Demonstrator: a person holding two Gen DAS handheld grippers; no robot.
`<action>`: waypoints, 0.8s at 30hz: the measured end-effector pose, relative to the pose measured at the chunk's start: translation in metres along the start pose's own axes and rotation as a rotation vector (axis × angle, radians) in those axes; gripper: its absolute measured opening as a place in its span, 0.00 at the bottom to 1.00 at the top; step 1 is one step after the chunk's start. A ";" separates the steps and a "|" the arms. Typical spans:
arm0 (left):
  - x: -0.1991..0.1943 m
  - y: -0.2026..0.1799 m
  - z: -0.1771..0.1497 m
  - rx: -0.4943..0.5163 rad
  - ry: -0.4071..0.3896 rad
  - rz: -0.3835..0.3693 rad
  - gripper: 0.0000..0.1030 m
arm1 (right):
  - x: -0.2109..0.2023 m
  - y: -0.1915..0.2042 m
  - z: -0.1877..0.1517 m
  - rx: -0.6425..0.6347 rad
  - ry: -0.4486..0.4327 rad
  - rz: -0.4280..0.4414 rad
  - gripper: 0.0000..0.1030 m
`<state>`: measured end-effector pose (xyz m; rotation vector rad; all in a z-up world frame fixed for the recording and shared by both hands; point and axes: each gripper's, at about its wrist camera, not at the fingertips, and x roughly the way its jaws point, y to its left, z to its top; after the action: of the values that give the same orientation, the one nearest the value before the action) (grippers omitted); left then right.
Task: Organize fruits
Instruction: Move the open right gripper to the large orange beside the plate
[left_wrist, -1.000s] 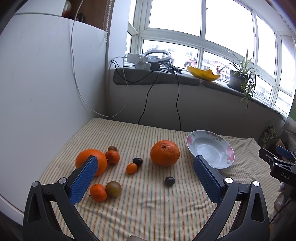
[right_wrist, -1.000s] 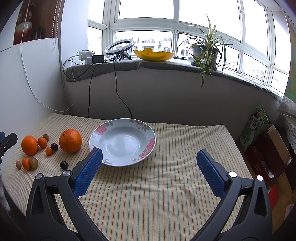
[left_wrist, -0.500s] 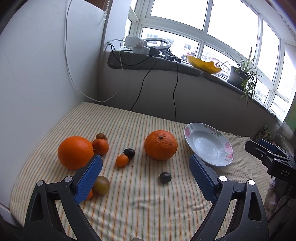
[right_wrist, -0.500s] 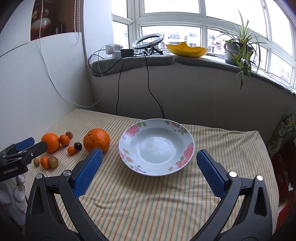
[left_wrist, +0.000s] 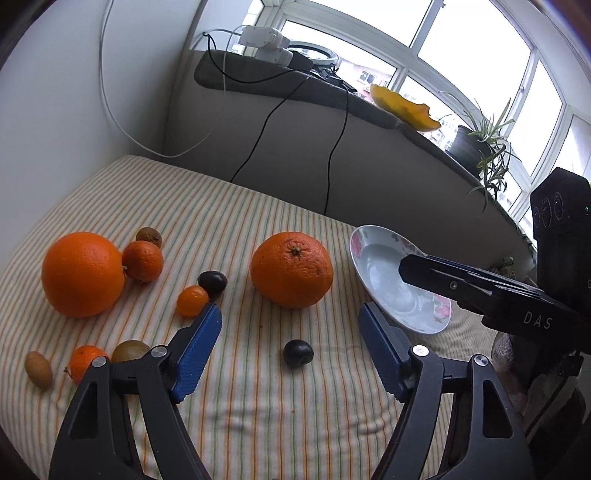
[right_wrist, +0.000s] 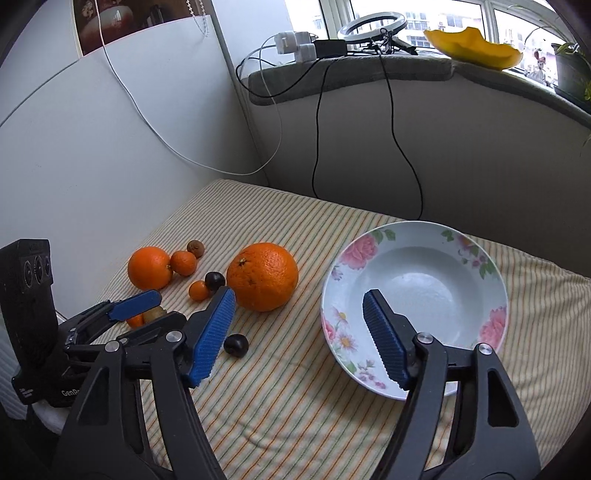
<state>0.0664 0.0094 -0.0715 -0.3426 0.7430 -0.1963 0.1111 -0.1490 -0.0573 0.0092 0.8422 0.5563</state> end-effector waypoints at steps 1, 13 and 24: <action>0.002 0.000 0.000 -0.004 0.005 -0.007 0.72 | 0.005 0.002 0.003 -0.017 0.015 0.012 0.71; 0.030 0.003 0.002 -0.037 0.052 -0.047 0.60 | 0.054 0.016 0.042 -0.118 0.139 0.083 0.69; 0.046 0.010 0.006 -0.079 0.073 -0.051 0.59 | 0.103 0.023 0.052 -0.189 0.275 0.102 0.66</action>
<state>0.1037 0.0067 -0.1001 -0.4317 0.8162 -0.2293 0.1924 -0.0700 -0.0894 -0.2019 1.0576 0.7430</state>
